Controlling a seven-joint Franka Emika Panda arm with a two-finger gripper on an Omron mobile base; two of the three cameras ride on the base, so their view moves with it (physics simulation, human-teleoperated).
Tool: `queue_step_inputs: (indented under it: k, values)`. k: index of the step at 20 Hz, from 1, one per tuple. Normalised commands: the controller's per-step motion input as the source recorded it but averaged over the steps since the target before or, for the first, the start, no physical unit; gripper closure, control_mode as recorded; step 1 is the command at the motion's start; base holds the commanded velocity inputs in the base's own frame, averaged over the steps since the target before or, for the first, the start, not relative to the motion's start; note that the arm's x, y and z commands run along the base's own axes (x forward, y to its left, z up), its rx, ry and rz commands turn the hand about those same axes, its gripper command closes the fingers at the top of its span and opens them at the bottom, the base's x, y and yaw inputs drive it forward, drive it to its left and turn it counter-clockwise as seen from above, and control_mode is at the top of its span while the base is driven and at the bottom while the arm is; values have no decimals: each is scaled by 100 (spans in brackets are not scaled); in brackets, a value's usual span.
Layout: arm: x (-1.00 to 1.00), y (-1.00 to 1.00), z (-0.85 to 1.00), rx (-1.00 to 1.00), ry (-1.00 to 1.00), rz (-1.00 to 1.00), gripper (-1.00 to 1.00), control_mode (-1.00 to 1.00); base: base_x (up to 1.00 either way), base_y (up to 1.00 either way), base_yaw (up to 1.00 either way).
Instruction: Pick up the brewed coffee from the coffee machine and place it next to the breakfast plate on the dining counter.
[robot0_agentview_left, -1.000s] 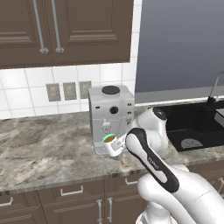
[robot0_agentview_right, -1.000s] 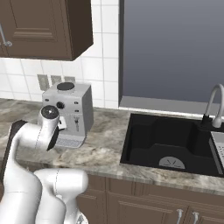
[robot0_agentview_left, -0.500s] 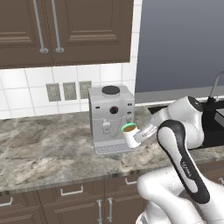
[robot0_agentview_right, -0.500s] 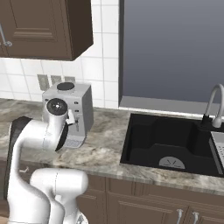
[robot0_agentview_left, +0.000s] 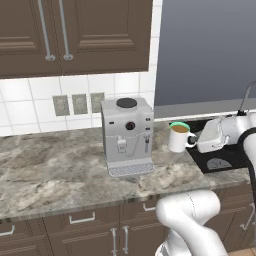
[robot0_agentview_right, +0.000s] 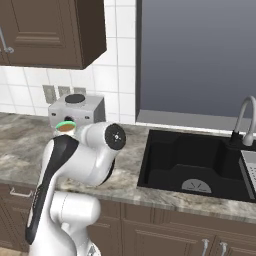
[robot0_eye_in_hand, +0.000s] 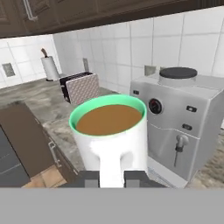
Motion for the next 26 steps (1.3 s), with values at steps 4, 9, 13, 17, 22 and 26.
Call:
queue_step_inputs:
  k: [4, 9, 13, 17, 22, 26]
  values:
    - [-9, -1, 23, 0, -1, 9, 100, -100, 0, 0, 0]
    - [-2, 0, 2, 0, 0, 2, 100, -100, 0, 0, 0]
    - [0, 0, 0, 0, 0, 0, 100, 100, -6, 2, 1]
    - [0, 0, 0, 0, 0, 0, 100, 100, -48, 20, 25]
    - [0, 0, 0, 0, 0, 0, 100, 100, -19, 65, 55]
    - [0, 0, 0, 0, 0, 0, 100, 100, 0, 28, 93]
